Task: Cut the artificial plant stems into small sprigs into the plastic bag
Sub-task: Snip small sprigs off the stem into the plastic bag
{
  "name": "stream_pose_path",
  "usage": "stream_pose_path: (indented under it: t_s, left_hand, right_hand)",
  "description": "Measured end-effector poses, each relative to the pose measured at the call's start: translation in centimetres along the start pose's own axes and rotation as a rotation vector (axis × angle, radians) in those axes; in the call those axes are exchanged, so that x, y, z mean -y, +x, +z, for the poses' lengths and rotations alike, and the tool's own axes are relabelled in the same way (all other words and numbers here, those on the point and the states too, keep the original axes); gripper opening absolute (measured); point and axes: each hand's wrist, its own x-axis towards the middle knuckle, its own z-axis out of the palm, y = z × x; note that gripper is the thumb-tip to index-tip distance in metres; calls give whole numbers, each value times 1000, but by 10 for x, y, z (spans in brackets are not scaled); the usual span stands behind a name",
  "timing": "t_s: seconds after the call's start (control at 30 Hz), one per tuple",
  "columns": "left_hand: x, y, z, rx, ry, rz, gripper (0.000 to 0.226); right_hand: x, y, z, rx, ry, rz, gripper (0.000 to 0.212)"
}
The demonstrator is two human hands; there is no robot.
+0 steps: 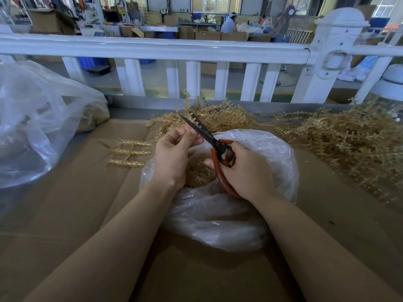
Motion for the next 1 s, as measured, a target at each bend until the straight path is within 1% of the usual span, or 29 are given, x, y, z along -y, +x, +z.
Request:
stream_pose_path:
  t_s: [0.3, 0.53, 0.67, 0.8, 1.0]
  left_hand:
    - [-1, -4, -1, 43, -1, 48, 4]
    - [0, -5, -2, 64, 7, 100, 7]
    - [-1, -5, -2, 68, 8, 100, 7]
    - [-2, -6, -1, 70, 2, 108, 11]
    - [-3, -7, 0, 63, 22, 103, 11]
  right_hand:
    - [-1, -2, -3, 5, 7, -7, 58]
    - [-3, -1, -8, -4, 22, -38, 76]
    - [-2, 0, -8, -2, 33, -40, 76]
    - [-1, 0, -8, -11, 45, -37, 71]
    - [0, -1, -8, -42, -13, -39, 79]
